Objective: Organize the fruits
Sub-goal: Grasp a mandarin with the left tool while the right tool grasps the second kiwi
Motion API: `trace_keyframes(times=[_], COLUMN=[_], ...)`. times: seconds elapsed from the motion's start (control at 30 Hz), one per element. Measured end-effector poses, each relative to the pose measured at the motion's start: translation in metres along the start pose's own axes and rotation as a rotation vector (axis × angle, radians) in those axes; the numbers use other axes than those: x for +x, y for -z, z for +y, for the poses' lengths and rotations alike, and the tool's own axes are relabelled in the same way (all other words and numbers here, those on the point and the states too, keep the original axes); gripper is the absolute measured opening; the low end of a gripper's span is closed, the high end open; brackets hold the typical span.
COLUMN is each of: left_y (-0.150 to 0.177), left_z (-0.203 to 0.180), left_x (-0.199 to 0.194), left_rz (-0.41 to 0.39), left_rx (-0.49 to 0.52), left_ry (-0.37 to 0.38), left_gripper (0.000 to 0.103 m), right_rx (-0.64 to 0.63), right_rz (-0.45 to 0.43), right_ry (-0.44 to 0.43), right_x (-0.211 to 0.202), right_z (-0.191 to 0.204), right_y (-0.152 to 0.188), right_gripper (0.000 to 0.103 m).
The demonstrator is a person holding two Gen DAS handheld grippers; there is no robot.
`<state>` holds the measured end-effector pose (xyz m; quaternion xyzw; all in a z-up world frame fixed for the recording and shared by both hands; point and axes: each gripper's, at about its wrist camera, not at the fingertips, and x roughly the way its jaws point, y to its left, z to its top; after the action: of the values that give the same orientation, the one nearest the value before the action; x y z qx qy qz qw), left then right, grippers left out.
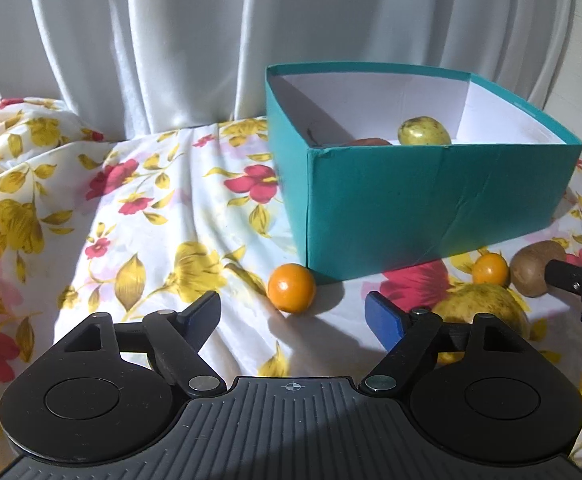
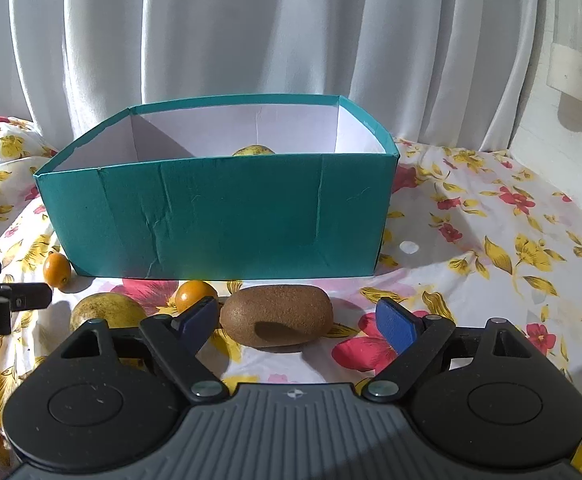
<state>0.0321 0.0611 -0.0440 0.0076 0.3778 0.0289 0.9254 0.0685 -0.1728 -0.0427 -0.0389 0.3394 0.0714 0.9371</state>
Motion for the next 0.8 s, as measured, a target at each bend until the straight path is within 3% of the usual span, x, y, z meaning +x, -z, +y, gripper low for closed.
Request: trace_keyframes(times=[0.23, 0.57, 0.67, 0.8], left_y=[-0.003, -0.003, -0.003, -0.005], left_z=[-0.003, -0.004, -0.004, -0.001], left_x=[0.024, 0.046, 0.046, 0.045], left_rz=[0.009, 0.037, 0.03, 0.038], left_rx=[0.021, 0.021, 0.029, 0.018], left_ry=[0.011, 0.039, 0.034, 0.042], left_gripper=[0.079, 0.068, 0.06, 0.047], right_rx=[-0.019, -0.051, -0.049, -0.054], right_rz=[0.038, 0.097, 0.106, 0.098], right_ry=[-0.004, -0.035, -0.05, -0.054], right_x=[0.019, 0.046, 0.049, 0.05], right_z=[0.004, 0.011, 0.01, 0.011], right_y=[-0.002, -0.002, -0.002, -0.001], right_gripper=[0.084, 0.084, 0.078, 0.077])
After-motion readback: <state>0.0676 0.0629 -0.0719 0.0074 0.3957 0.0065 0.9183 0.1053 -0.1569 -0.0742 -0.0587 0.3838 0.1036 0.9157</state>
